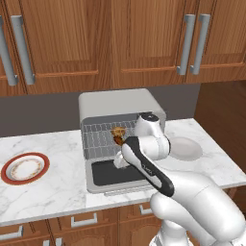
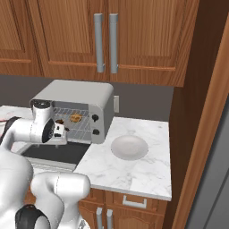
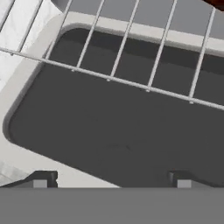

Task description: Open the toaster oven door. Place the bread on the bottom rack in the toaster oven and place the chicken drumstick on the top rack.

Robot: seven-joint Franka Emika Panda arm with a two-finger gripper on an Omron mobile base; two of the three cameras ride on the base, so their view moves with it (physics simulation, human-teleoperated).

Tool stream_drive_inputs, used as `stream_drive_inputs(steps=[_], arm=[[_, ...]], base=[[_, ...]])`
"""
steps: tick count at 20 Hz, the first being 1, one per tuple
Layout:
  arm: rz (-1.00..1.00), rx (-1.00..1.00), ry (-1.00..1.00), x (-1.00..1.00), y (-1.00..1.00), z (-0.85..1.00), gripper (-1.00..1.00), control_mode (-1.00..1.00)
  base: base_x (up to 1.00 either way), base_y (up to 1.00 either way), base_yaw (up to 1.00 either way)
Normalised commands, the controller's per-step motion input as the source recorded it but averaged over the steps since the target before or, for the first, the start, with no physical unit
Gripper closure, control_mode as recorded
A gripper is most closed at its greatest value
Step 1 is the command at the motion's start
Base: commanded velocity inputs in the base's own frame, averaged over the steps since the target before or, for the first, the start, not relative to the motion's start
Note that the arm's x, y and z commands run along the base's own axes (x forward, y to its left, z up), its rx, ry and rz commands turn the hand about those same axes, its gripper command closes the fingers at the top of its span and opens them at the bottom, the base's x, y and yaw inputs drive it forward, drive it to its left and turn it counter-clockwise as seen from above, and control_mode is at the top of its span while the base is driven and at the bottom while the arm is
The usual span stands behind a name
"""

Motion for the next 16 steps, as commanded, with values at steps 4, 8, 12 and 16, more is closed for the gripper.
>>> stream_drive_inputs(steps=[4, 8, 12, 16], arm=[[-0.31, 0.0, 0.03, 0.13, 0.0, -0.36, -1.0, -1.0], [-0.22, 0.0, 0.0, 0.4, 0.0, -0.08, -1.0, -1.0], [-0.18, 0.0, 0.02, 0.41, 0.0, -0.16, -1.0, -1.0], [-0.12, 0.0, 0.04, 0.67, 0.01, -0.39, -1.0, -1.0]], base=[[0.0, 0.0, 0.0], [0.0, 0.0, 0.0], [0.0, 0.0, 0.0], [0.0, 0.0, 0.0]])
